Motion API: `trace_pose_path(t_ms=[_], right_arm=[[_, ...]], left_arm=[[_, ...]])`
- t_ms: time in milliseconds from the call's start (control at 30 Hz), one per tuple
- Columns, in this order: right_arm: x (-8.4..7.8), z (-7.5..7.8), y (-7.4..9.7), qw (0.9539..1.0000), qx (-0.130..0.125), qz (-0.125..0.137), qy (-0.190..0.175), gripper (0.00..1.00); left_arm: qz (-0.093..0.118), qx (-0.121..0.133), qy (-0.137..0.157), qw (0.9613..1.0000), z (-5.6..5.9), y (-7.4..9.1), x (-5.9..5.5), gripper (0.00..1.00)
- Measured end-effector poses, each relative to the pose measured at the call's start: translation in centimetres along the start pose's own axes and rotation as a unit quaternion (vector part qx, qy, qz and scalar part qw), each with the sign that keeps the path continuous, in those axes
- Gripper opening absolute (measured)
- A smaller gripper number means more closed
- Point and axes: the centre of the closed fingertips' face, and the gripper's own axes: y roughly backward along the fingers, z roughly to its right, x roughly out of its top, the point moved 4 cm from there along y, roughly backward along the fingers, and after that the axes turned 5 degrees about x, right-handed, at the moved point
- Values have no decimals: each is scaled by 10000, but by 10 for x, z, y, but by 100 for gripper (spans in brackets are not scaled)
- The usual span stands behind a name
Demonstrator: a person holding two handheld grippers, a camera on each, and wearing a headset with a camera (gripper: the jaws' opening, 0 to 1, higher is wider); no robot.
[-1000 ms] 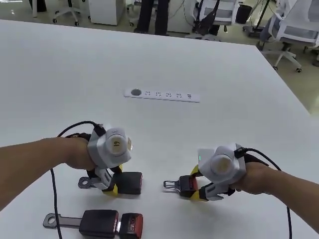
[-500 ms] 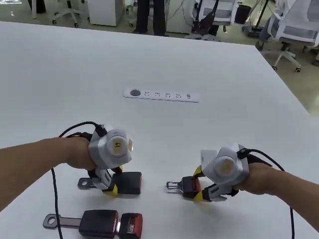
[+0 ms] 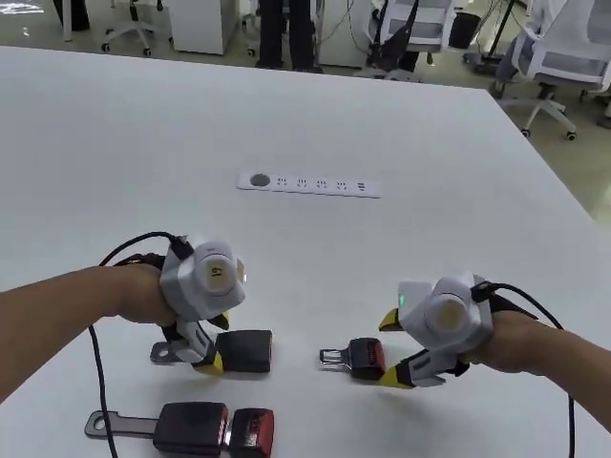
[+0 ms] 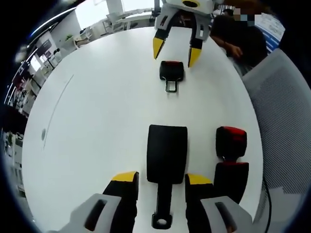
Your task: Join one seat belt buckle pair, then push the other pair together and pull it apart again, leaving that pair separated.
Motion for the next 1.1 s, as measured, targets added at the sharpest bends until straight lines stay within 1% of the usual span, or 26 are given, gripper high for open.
trace_pose_path(t_ms=[67,100,200,267,400,533,633,667,733,800,833,900,967,1033,1100], right_arm=[[-1,-1,2,10000,-14,16,-20,42],[-2,-2,3,10000,-20,18,-20,43],[-3,-3,4,10000,-54,52,-65,45],[-5,-5,5,9999,-59,64,-114,47],[-7,-8,9,9997,-106,111,-179,50],[-12,-11,13,9993,-151,169,-308,53],[-13,-16,17,9987,-200,231,-415,55],[-14,-17,17,9985,-208,249,-443,55],[-15,-20,18,9979,-227,298,-524,57],[-16,-23,19,9972,-242,350,-608,59],[-17,-24,20,9969,-254,371,-650,59],[-18,-28,21,9959,-258,430,-749,60],[-19,-31,22,9947,-287,521,-838,60],[-19,-35,23,9931,-303,597,-963,62],[-20,-37,24,9913,-352,677,-1069,63]], left_arm=[[73,32,88,9999,5,6,1,39],[110,57,143,9998,4,7,-1,40],[166,85,330,9993,3,13,-9,41],[138,91,435,9989,2,14,-18,42],[216,127,654,9975,11,23,-23,45],[343,189,825,9958,14,28,-31,47],[448,235,992,9938,15,33,-43,48],[478,248,1034,9932,16,34,-45,49],[569,268,1133,9916,20,38,-50,49],[661,304,1243,9896,25,41,-51,50],[732,337,1300,9882,26,43,-54,50],[847,395,1387,9859,28,45,-60,50],[932,441,1441,9842,29,48,-64,50],[1062,470,1544,9812,32,51,-67,51],[1174,523,1680,9774,35,54,-70,53]])
